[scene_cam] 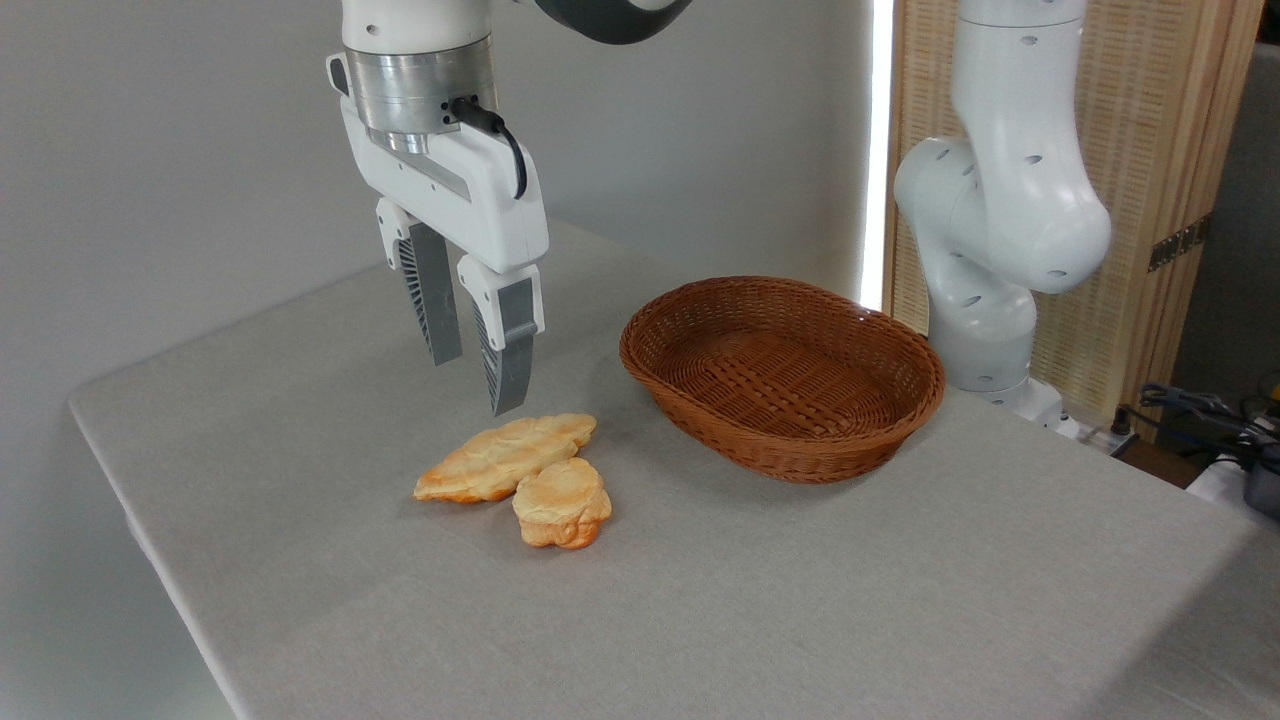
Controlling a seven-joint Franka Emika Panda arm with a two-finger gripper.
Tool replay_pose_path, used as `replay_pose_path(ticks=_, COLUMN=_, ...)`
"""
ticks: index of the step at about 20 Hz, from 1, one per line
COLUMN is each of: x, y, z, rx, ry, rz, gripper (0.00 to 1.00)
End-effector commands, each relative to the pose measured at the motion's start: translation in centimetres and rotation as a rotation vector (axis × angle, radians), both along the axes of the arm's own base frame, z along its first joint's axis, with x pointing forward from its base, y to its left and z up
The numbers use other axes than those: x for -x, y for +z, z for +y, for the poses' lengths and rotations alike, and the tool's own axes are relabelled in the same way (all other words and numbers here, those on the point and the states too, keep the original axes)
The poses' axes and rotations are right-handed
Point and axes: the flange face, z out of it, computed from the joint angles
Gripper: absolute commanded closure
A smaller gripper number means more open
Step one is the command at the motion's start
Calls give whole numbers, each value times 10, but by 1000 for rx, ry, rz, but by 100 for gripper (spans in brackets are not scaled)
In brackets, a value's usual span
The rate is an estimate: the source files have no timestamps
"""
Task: Put bread into the basket
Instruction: 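Lower the open gripper onto the small round bun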
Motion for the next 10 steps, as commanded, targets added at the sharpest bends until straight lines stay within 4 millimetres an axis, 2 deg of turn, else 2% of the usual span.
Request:
replay_pose_path(ticks=1, x=3, y=0, z=-1, rx=3, ry=-12, rz=21, gripper=0)
replay_pose_path(ticks=5, x=4, y=-18, z=-3, rx=-3, ry=-18, rz=63, gripper=0)
replay_pose_path(ticks=9, x=11, y=-72, z=0, rx=-28, ry=-42, rz=158, gripper=0)
replay_pose_path(ticks=10, x=9, y=-78, z=0, rx=-29, ry=-53, rz=158, gripper=0)
